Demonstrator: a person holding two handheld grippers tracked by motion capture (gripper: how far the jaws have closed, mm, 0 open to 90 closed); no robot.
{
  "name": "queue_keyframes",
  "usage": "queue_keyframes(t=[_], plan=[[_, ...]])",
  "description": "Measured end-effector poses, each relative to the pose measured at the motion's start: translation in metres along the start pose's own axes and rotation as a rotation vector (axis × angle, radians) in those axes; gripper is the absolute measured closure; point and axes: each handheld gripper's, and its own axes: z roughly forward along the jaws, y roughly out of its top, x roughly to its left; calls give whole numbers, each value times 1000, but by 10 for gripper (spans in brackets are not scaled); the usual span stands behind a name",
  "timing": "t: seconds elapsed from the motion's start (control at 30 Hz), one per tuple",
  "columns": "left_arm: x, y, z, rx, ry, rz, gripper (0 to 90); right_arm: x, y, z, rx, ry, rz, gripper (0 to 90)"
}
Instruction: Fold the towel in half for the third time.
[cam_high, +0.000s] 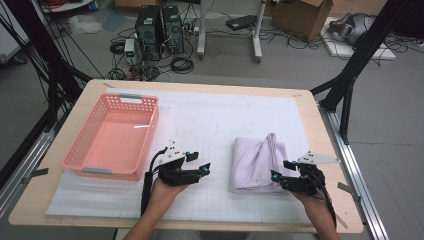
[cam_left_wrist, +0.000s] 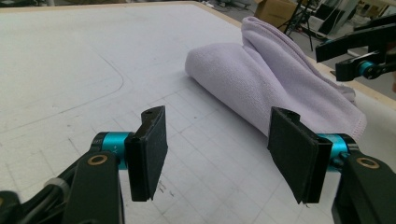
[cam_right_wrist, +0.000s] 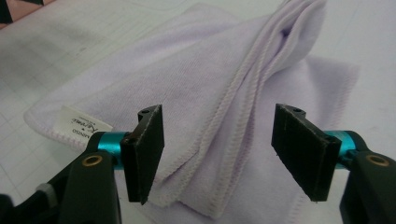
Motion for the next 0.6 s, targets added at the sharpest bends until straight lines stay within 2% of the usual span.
queue_keyframes(t=[0.13,0.17,0.2,0.23,0.27,0.3,0.4,0.5,0.6], plan=[[3,-1,-4,-9,5,-8,377,2,-7,15,44,17,28,320],[3,-2,-5,-12,6,-15,377,2,-9,17,55,14,26,358],[4,-3,-6,-15,8,-18,377,2,-11,19,72,10,32,431],[4,-4,-8,-19,11,-25,376,2,-13,19,78,15,52,547],[5,-5,-8,-18,11,-30,377,1,-14,17,73,27,82,673],[5,-6,-9,-13,13,-29,377,1,-15,14,62,29,82,769],[6,-7,-9,-13,18,-36,377,0,-12,4,48,11,65,805],[6,-7,-8,-8,12,-33,379,-4,-11,-10,17,-4,80,806],[5,-8,-7,-3,14,-30,380,-8,-12,-20,13,-31,97,795]])
